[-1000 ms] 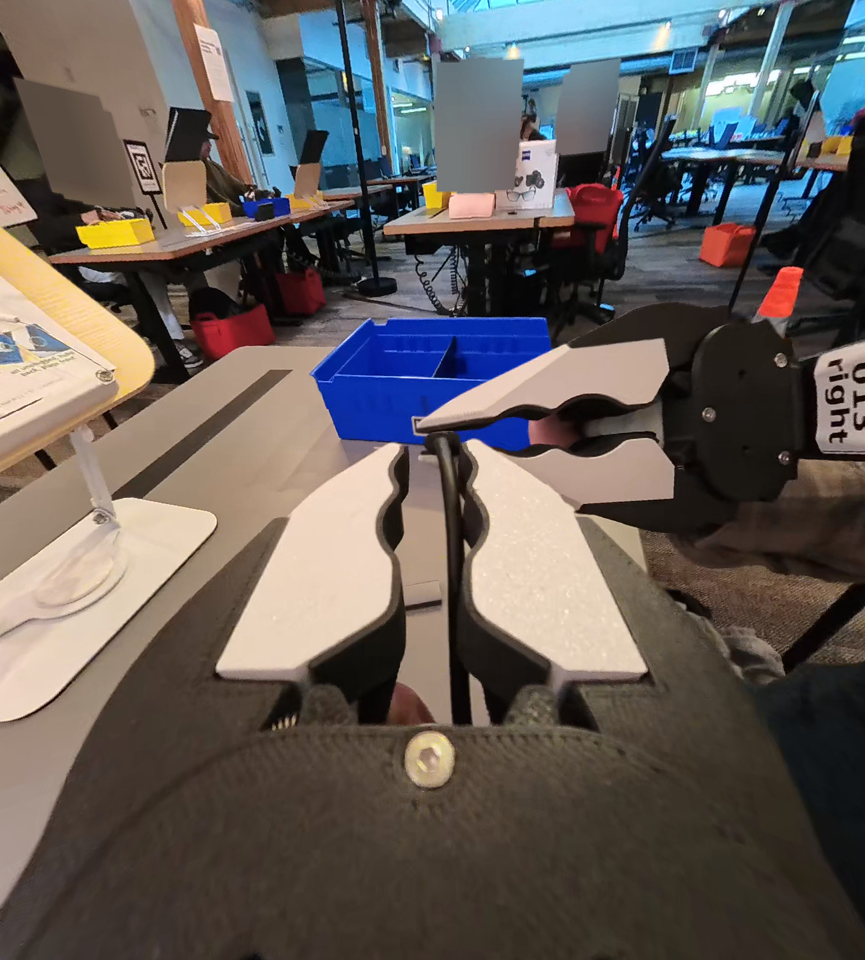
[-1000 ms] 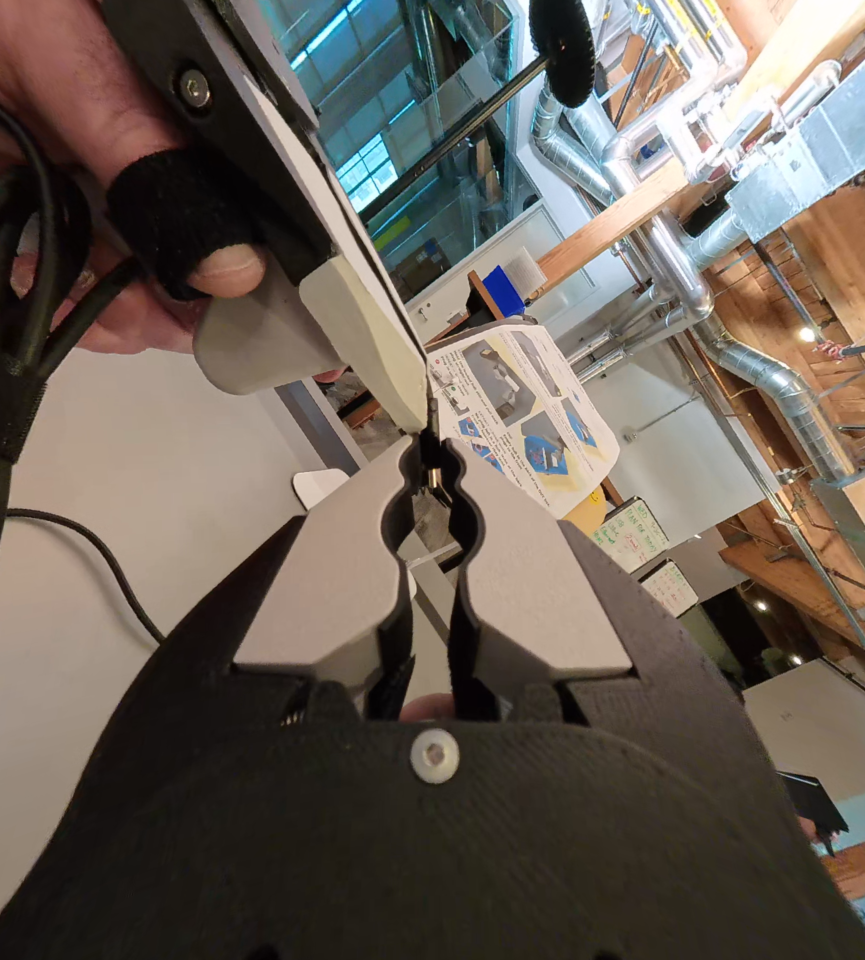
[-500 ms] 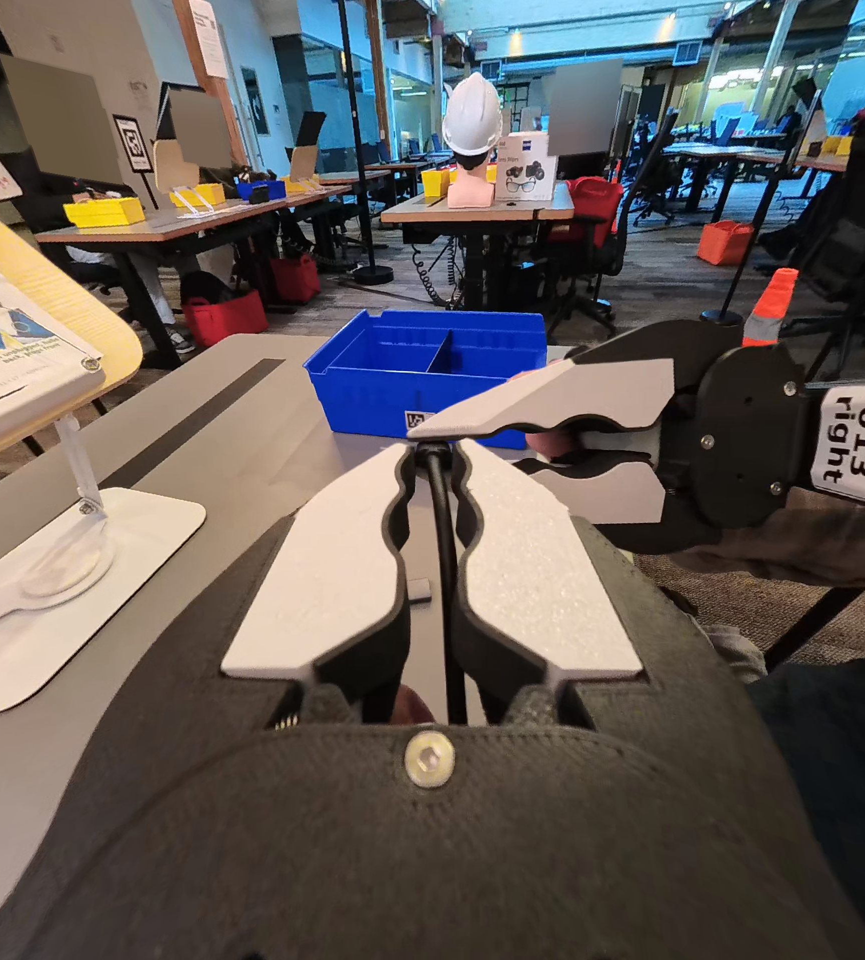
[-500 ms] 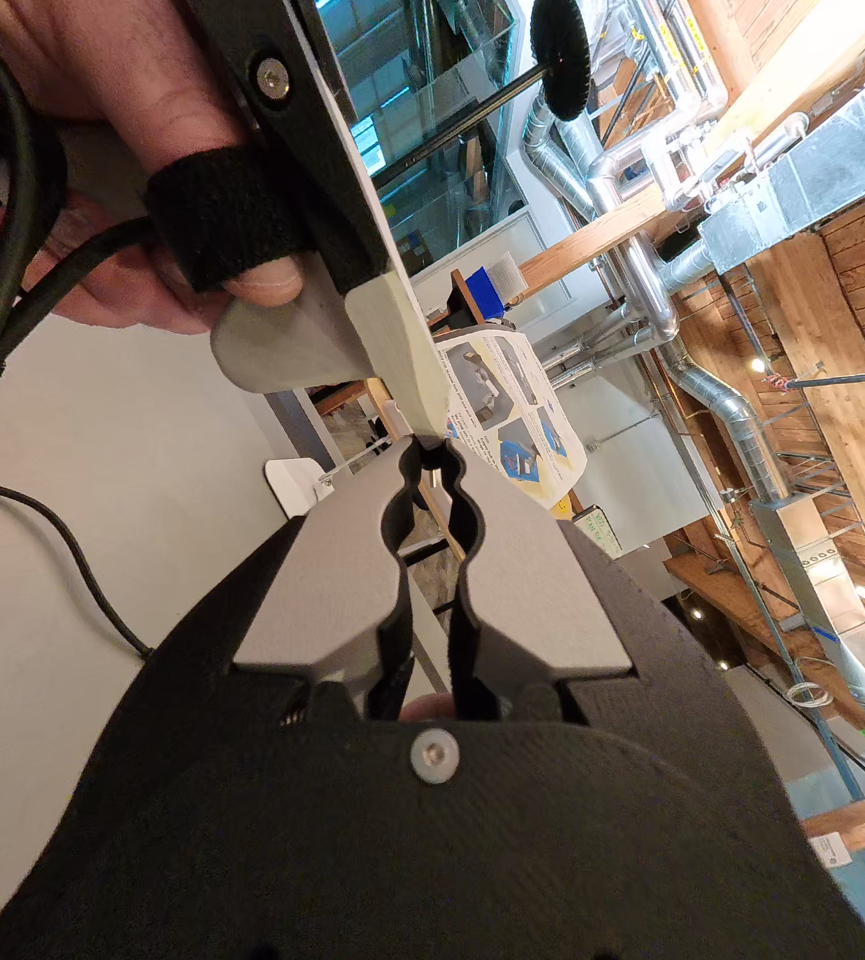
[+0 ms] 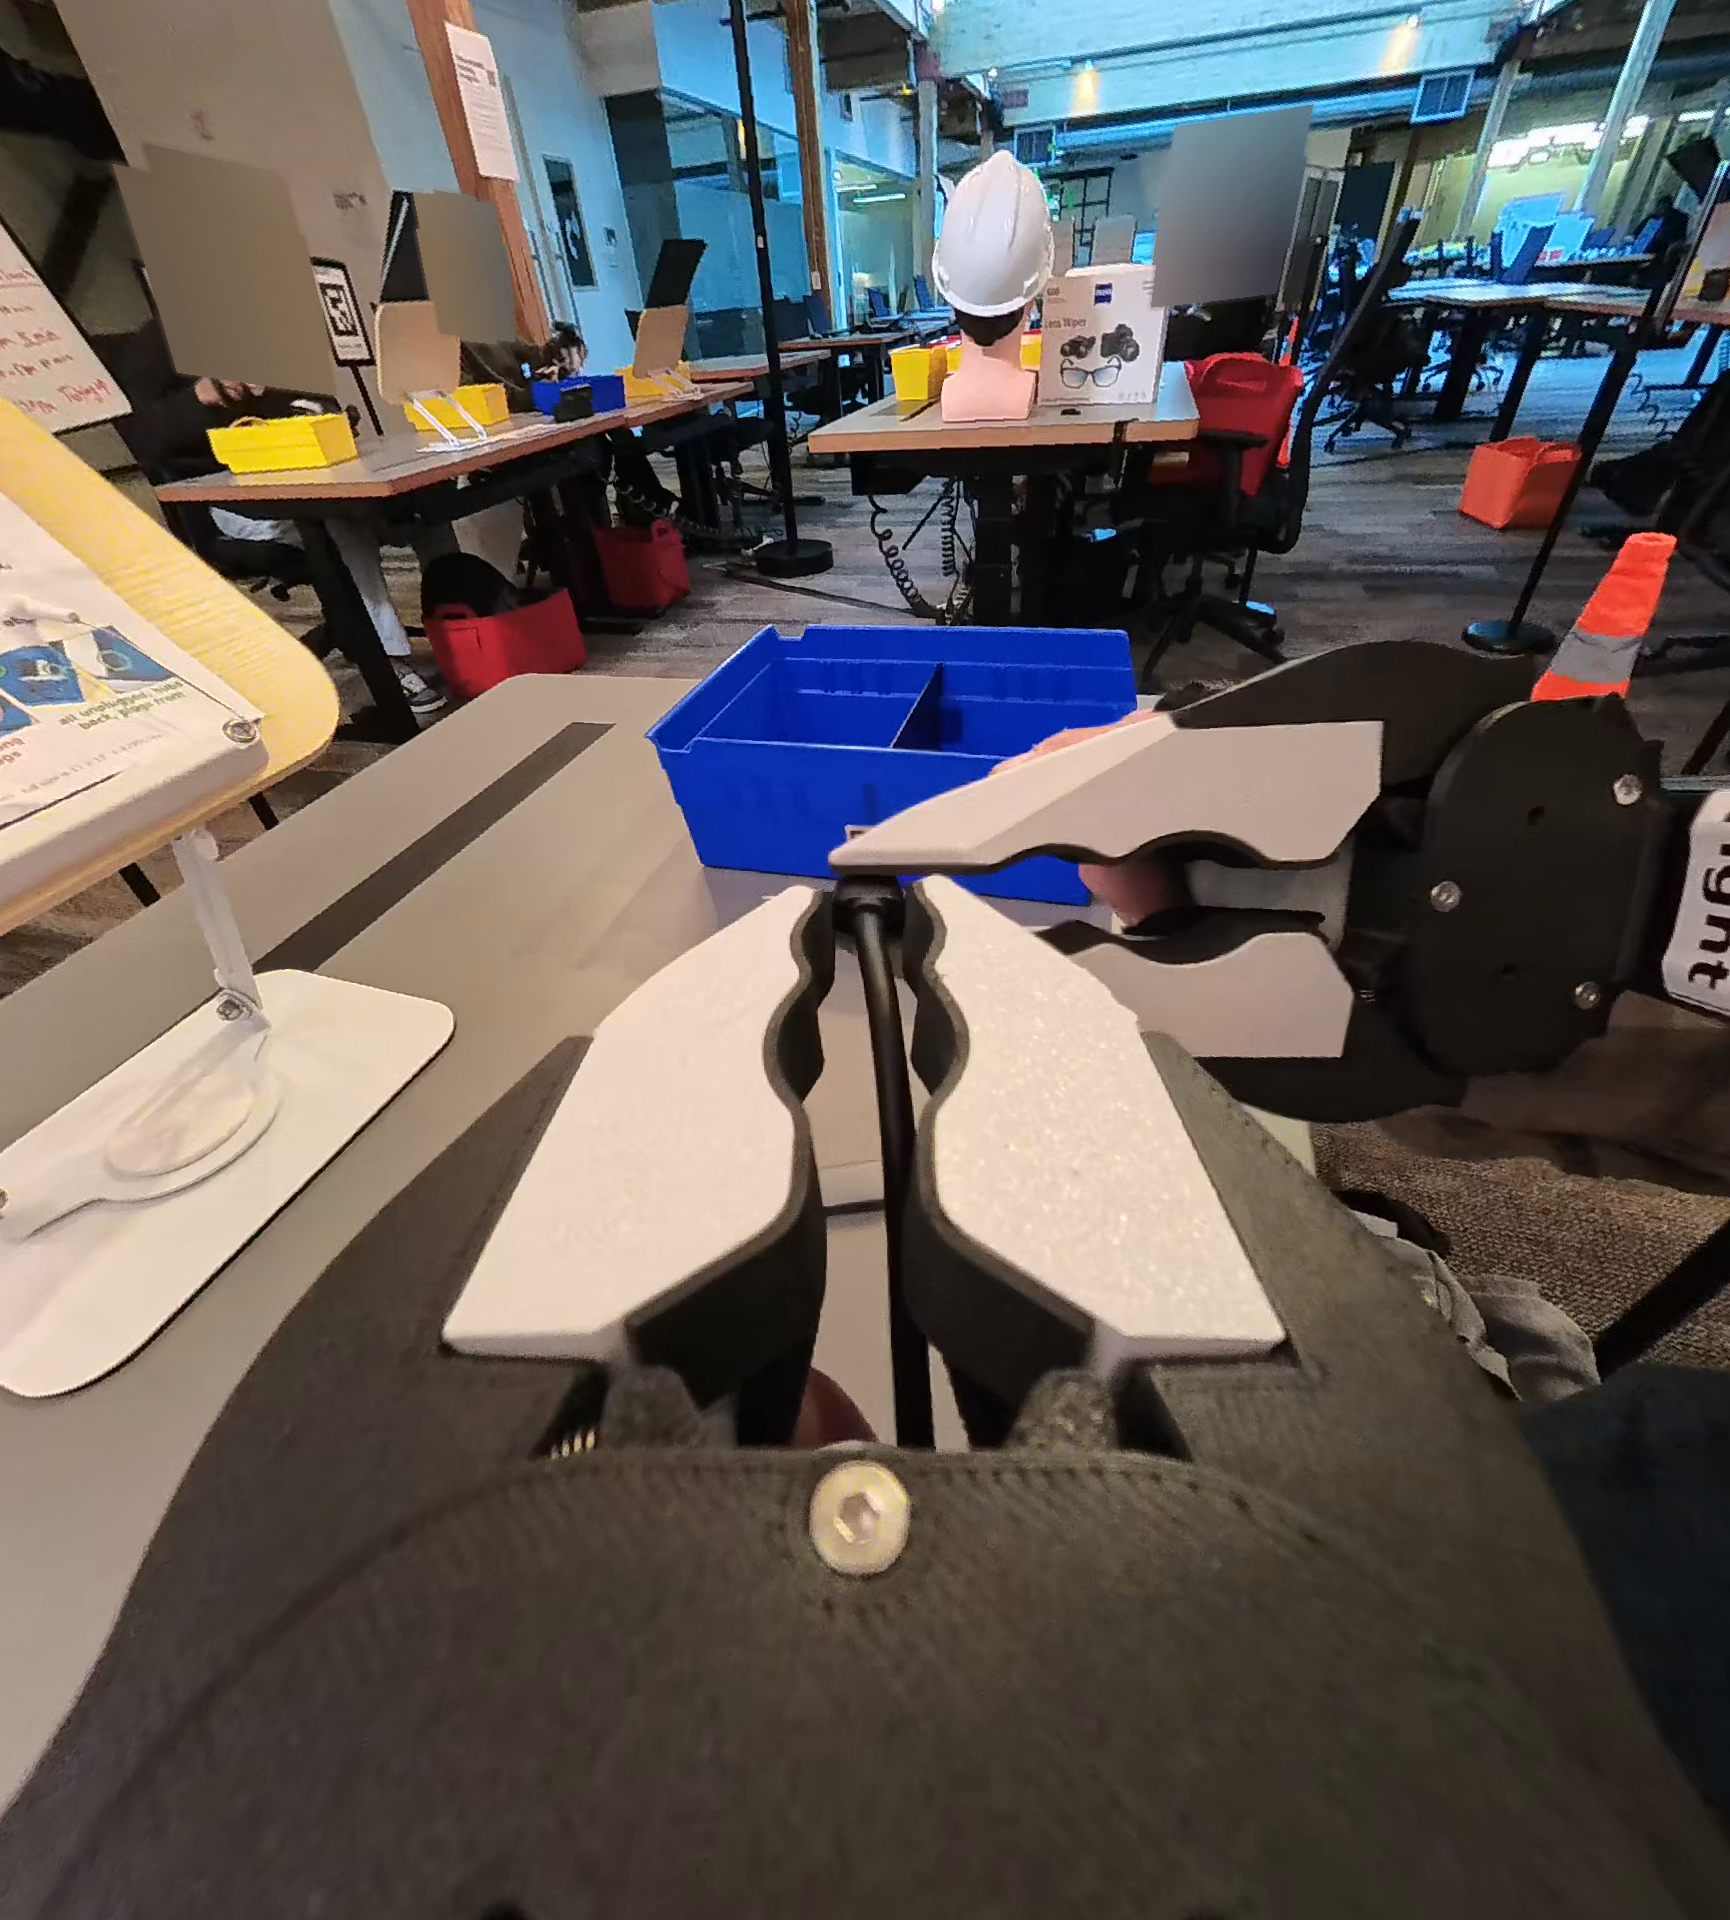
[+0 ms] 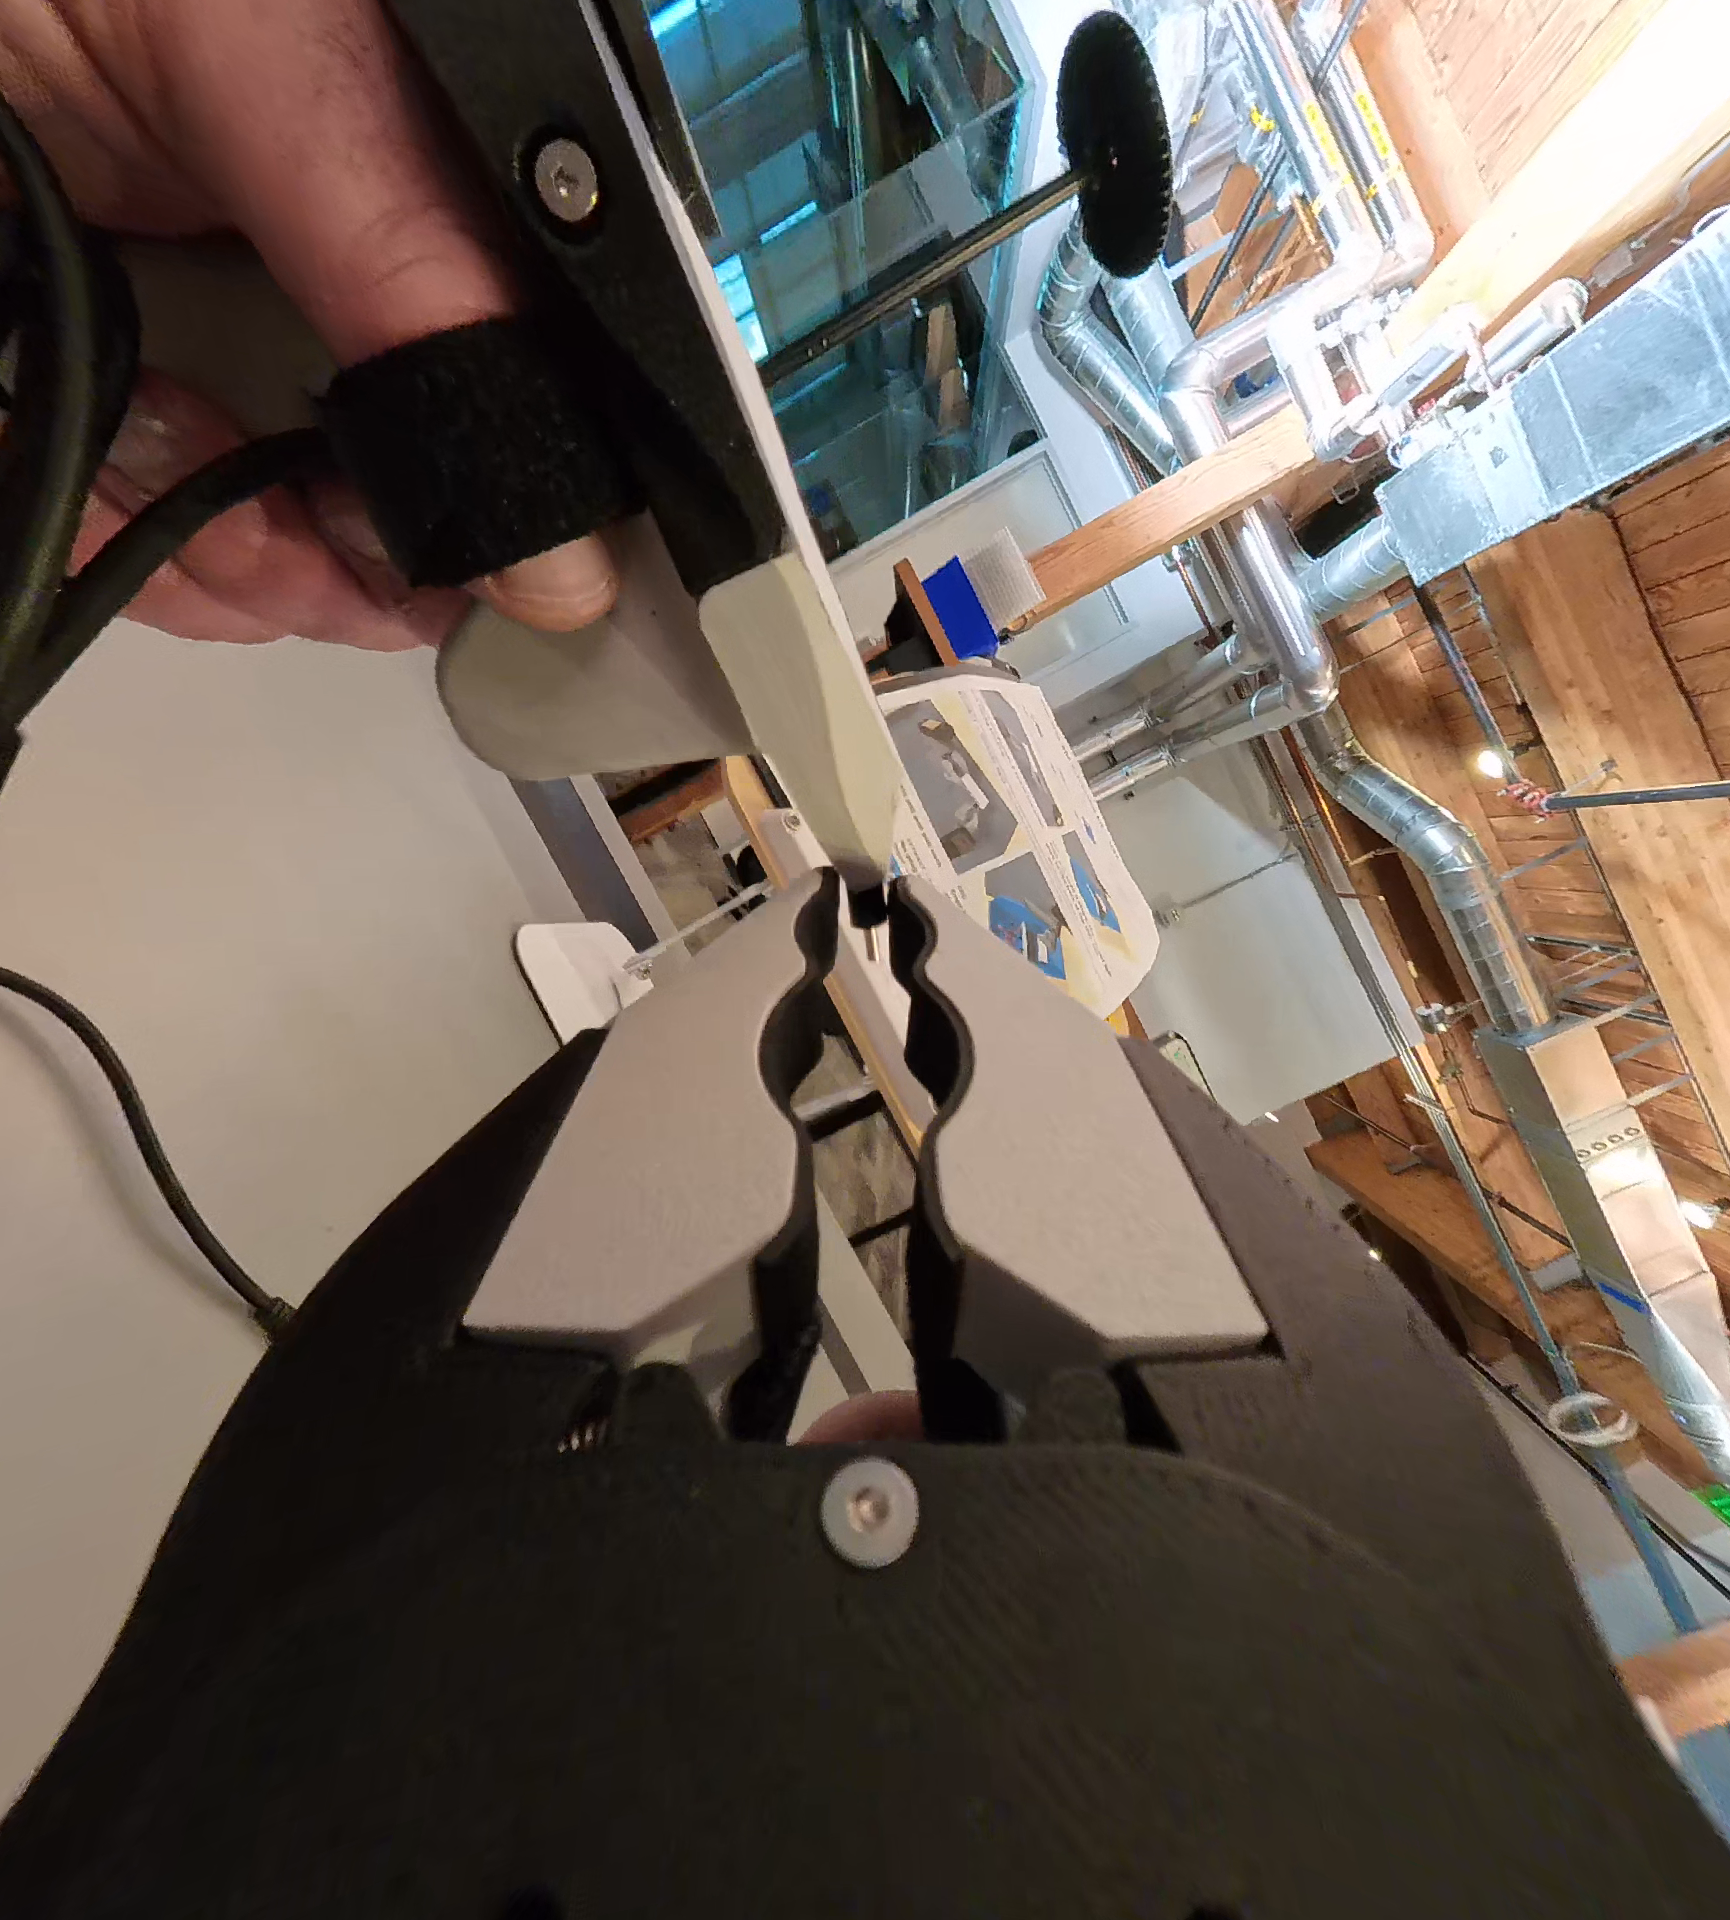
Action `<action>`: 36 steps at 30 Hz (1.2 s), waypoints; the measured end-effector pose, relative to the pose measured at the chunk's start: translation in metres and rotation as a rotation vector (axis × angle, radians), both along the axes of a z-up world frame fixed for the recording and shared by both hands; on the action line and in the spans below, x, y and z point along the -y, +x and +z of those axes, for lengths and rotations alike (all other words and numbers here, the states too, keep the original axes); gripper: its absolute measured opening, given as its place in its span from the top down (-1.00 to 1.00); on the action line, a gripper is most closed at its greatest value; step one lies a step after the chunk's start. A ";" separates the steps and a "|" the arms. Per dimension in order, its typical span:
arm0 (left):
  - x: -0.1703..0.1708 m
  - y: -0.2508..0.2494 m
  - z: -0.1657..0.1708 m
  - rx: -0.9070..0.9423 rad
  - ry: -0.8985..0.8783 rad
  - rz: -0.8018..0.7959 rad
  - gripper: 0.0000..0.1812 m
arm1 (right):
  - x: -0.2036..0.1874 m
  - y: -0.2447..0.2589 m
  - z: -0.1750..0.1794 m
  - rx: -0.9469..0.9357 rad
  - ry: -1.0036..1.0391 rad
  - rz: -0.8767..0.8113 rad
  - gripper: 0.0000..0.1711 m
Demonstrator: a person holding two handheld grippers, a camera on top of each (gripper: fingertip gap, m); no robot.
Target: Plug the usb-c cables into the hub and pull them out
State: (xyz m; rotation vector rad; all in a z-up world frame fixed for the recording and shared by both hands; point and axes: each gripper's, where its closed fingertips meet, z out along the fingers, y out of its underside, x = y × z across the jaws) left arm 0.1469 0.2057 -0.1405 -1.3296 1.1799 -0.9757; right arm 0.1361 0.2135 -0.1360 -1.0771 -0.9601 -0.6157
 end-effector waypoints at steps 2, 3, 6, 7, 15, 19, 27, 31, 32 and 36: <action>-0.006 -0.004 0.000 0.007 0.006 0.018 0.87 | -0.001 0.005 -0.003 -0.019 -0.034 0.023 0.90; -0.008 -0.007 0.000 0.011 0.003 0.019 0.87 | -0.001 0.008 -0.005 -0.024 -0.052 0.032 0.90; -0.015 -0.016 -0.001 0.016 0.009 0.030 0.87 | -0.003 0.024 -0.007 -0.064 -0.111 0.051 0.90; -0.016 -0.018 -0.002 0.017 0.008 0.032 0.87 | -0.005 0.031 -0.011 -0.068 -0.142 0.051 0.89; -0.020 -0.032 -0.015 -0.026 0.017 0.044 0.87 | -0.010 0.078 -0.074 -0.087 -0.575 0.110 0.59; -0.017 -0.038 -0.021 -0.067 0.027 0.027 0.87 | -0.003 0.085 -0.112 0.056 -0.802 0.195 0.35; -0.015 -0.044 -0.034 -0.091 0.004 0.007 0.87 | -0.015 0.076 -0.161 0.336 -1.114 0.309 -0.23; -0.014 -0.044 -0.041 -0.098 -0.014 -0.007 0.87 | -0.030 0.078 -0.188 0.513 -1.206 0.348 -0.31; -0.014 -0.044 -0.044 -0.103 -0.018 -0.013 0.87 | -0.033 0.079 -0.194 0.544 -1.233 0.359 -0.35; -0.015 -0.046 -0.048 -0.105 -0.035 -0.027 0.87 | -0.052 0.084 -0.212 0.634 -1.304 0.383 -0.42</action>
